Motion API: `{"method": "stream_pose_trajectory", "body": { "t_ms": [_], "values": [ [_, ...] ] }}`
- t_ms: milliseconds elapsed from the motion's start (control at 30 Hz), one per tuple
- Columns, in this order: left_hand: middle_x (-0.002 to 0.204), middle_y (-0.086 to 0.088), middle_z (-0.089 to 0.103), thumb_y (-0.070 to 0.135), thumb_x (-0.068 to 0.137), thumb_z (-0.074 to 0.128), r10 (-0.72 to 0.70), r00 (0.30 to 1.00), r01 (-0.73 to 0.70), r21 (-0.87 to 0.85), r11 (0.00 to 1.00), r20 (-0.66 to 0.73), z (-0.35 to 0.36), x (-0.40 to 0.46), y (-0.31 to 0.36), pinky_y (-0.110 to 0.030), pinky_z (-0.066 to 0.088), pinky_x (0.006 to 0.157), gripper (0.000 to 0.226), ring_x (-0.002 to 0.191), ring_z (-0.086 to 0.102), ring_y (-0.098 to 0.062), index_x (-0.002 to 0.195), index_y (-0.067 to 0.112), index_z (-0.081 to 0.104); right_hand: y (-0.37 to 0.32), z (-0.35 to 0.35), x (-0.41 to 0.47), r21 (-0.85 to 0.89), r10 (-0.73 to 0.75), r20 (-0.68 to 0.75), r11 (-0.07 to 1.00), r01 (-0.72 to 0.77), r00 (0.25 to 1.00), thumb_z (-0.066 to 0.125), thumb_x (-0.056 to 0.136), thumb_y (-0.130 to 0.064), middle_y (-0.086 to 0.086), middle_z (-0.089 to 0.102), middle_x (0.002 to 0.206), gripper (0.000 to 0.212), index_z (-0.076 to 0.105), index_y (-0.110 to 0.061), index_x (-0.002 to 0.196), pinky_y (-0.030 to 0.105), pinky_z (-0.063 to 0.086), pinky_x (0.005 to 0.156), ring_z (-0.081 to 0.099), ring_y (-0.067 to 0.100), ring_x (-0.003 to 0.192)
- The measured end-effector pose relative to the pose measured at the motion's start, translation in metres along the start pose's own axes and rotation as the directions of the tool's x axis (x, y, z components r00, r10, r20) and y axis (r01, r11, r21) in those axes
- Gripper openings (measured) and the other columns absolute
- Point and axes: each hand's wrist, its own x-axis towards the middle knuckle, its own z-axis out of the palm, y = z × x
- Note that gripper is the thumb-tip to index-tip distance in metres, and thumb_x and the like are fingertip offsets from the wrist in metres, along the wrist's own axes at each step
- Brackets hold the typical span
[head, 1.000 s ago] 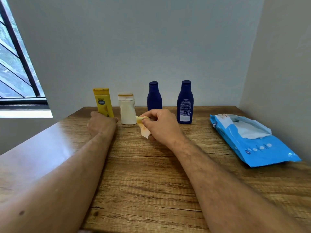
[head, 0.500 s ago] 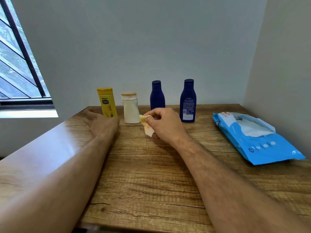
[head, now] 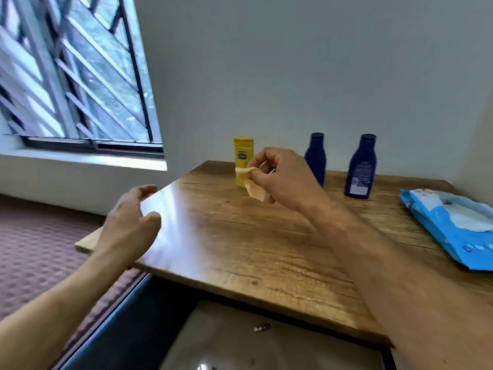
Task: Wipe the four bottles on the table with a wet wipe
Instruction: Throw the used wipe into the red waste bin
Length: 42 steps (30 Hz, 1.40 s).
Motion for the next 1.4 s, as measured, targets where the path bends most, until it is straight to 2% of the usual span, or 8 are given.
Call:
{"method": "stream_pose_trajectory", "body": {
  "t_ms": [167,367,500,667,933,1000,1133,1400],
  "values": [
    [0.135,-0.011,0.058,0.006,0.086,0.06,-0.05,0.989,0.066,0.118,0.991,-0.138,-0.078,-0.038,-0.072,-0.047,0.04,0.104,0.059,0.118,0.053,-0.034,0.143,0.02,0.052,-0.079,0.075,-0.02,0.079,-0.154,0.14,0.986,0.144,0.978,0.074,0.084,-0.019,-0.004,0.068,0.068,0.001,0.074,-0.019,0.084,0.028,0.053,0.044,0.064,0.011,0.051],
    [0.131,-0.018,0.061,0.014,0.081,0.056,-0.155,0.958,0.205,0.195,0.959,-0.243,-0.131,-0.1,-0.194,-0.049,0.037,0.111,0.057,0.121,0.053,-0.042,0.138,0.008,0.057,-0.139,0.24,-0.066,0.146,-0.227,0.461,0.973,0.18,0.857,0.077,0.08,-0.022,-0.009,0.068,0.067,0.003,0.076,-0.025,0.08,0.012,0.041,0.053,0.056,-0.003,0.051],
    [0.134,-0.015,0.061,-0.002,0.082,0.061,-0.304,0.928,0.344,0.182,0.921,-0.213,-0.127,-0.15,-0.28,-0.044,0.039,0.109,0.053,0.118,0.058,-0.039,0.135,0.009,0.06,-0.121,0.363,-0.104,0.021,-0.103,0.666,0.993,0.119,0.739,0.076,0.077,-0.021,-0.003,0.074,0.081,0.004,0.074,-0.024,0.079,0.019,0.05,0.064,0.065,0.006,0.072],
    [0.147,-0.007,0.056,-0.008,0.087,0.055,-0.44,0.894,0.447,0.192,0.874,-0.08,-0.091,-0.204,-0.357,-0.021,0.017,0.119,0.053,0.144,0.041,-0.022,0.135,0.014,0.063,-0.051,0.468,-0.152,-0.249,0.171,0.808,0.967,0.062,0.564,0.071,0.078,-0.024,0.001,0.073,0.085,0.01,0.066,-0.024,0.07,0.027,0.056,0.071,0.07,0.017,0.081],
    [0.157,0.001,0.042,0.005,0.098,0.044,-0.596,0.794,0.564,0.223,0.795,0.116,-0.02,-0.248,-0.409,-0.02,0.011,0.119,0.051,0.152,0.025,-0.013,0.145,0.021,0.054,0.045,0.512,-0.207,-0.41,0.354,0.89,0.898,0.162,0.289,0.051,0.08,0.003,0.002,0.066,0.076,0.028,0.059,-0.024,0.076,0.025,0.055,0.05,0.067,0.018,0.054],
    [0.16,0.001,0.039,0.009,0.099,0.041,-0.638,0.751,0.595,0.241,0.766,0.173,-0.003,-0.252,-0.418,-0.021,0.01,0.12,0.051,0.153,0.021,-0.014,0.148,0.021,0.05,0.063,0.522,-0.215,-0.428,0.39,0.894,0.889,0.163,0.221,0.051,0.082,0.004,0.0,0.069,0.076,0.033,0.066,-0.026,0.08,0.026,0.059,0.062,0.071,0.018,0.064],
    [0.163,0.002,0.034,0.012,0.102,0.039,-0.692,0.686,0.629,0.295,0.719,0.226,0.019,-0.256,-0.431,-0.023,0.01,0.121,0.051,0.154,0.018,-0.014,0.152,0.022,0.044,0.092,0.529,-0.229,-0.465,0.451,0.885,0.868,0.173,0.115,0.064,0.085,-0.005,0.004,0.069,0.116,0.034,0.073,-0.024,0.112,0.031,0.056,0.091,0.068,0.022,0.101],
    [0.165,0.0,0.027,0.006,0.104,0.036,-0.745,0.617,0.668,0.333,0.666,0.252,0.037,-0.259,-0.43,-0.023,0.007,0.121,0.053,0.154,0.016,-0.017,0.156,0.017,0.034,0.114,0.525,-0.259,-0.455,0.527,0.831,0.828,0.329,-0.178,0.053,0.098,-0.018,0.006,0.046,0.149,0.056,0.037,-0.022,0.152,0.031,0.042,0.104,0.051,0.026,0.13]
  ]
}}
